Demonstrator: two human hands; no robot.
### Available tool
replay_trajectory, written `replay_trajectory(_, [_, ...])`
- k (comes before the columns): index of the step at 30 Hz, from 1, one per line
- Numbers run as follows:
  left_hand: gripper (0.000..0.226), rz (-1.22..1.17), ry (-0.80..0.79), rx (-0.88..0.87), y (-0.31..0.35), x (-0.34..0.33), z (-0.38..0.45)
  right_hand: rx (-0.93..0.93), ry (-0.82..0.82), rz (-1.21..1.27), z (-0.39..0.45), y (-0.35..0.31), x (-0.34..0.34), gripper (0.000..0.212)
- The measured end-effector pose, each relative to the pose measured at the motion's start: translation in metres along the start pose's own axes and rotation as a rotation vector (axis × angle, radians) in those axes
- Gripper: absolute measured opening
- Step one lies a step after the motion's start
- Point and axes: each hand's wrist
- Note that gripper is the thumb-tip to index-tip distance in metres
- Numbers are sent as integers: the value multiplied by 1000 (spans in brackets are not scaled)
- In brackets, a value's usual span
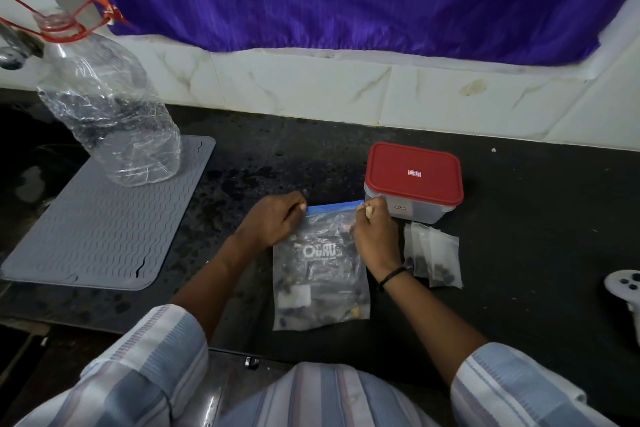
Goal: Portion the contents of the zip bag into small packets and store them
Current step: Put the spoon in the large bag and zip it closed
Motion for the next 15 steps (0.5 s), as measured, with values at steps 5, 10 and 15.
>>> replay_trajectory(5, [35,64,32,92,-20,2,-22,-33,-42,-216,4,4,-2,14])
replay_trajectory(10, [35,98,-44,210,-30,-2,-28,-95,-109,-344,11,18,-8,12])
replay_trajectory(15, [19,119,-105,328,-33,-14,-21,-181,-158,-379,11,25,-14,22])
Point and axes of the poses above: each hand's wrist, its own z-axis towards the middle knuckle, its own x-axis out of the back of the hand, y = z × x, and after that the axes turned 11 degrees about z, right-handed
